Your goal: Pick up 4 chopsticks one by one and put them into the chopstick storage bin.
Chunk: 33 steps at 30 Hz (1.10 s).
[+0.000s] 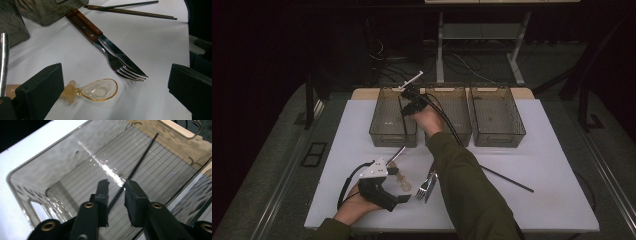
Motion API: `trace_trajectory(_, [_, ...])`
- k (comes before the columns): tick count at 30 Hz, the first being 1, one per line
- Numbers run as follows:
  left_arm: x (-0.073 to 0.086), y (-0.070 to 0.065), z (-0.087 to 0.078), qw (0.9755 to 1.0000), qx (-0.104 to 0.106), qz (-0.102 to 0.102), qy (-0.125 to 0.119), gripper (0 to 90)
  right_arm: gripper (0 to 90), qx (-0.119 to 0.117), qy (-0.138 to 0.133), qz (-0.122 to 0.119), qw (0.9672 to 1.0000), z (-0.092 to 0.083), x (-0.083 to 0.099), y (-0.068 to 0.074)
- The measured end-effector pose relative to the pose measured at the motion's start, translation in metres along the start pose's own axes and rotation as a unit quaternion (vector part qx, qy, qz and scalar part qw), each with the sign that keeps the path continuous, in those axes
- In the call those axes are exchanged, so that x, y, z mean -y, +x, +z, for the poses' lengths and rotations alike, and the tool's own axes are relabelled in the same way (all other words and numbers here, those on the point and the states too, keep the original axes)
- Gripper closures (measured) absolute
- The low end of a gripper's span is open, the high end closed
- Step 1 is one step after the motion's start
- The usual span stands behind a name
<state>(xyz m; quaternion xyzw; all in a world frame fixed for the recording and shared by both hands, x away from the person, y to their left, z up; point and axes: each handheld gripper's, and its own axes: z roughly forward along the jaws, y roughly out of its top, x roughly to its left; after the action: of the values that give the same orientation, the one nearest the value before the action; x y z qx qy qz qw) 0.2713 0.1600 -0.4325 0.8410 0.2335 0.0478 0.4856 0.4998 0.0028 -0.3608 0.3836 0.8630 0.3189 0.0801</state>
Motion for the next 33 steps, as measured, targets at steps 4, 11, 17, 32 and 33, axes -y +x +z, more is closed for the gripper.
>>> trace_trajectory(4, [0.000, 0.000, -0.001, 1.0000, -0.001, 0.000, 0.003, 0.0, 66.0, -0.011, -0.015, 0.004, 0.9998, -0.009, 0.003, -0.004])
trace_trajectory(11, [0.000, 0.001, -0.001, 1.0000, -0.002, 0.001, 0.003, 0.0, 52.1, -0.033, -0.033, -0.001, 0.9989, -0.028, 0.016, -0.013])
trace_trajectory(17, [0.001, 0.001, 0.000, 1.0000, -0.003, 0.001, 0.002, 0.0, 46.9, -0.041, -0.056, -0.009, 0.9975, -0.047, 0.031, -0.021])
trace_trajectory(32, [0.002, 0.001, 0.000, 0.9999, -0.005, -0.004, 0.009, 0.0, 40.3, -0.052, -0.097, -0.030, 0.9935, -0.091, 0.075, -0.037])
trace_trajectory(33, [0.003, 0.001, 0.000, 0.9999, -0.004, -0.009, 0.005, 0.0, 40.1, -0.054, -0.098, -0.031, 0.9932, -0.094, 0.079, -0.038])
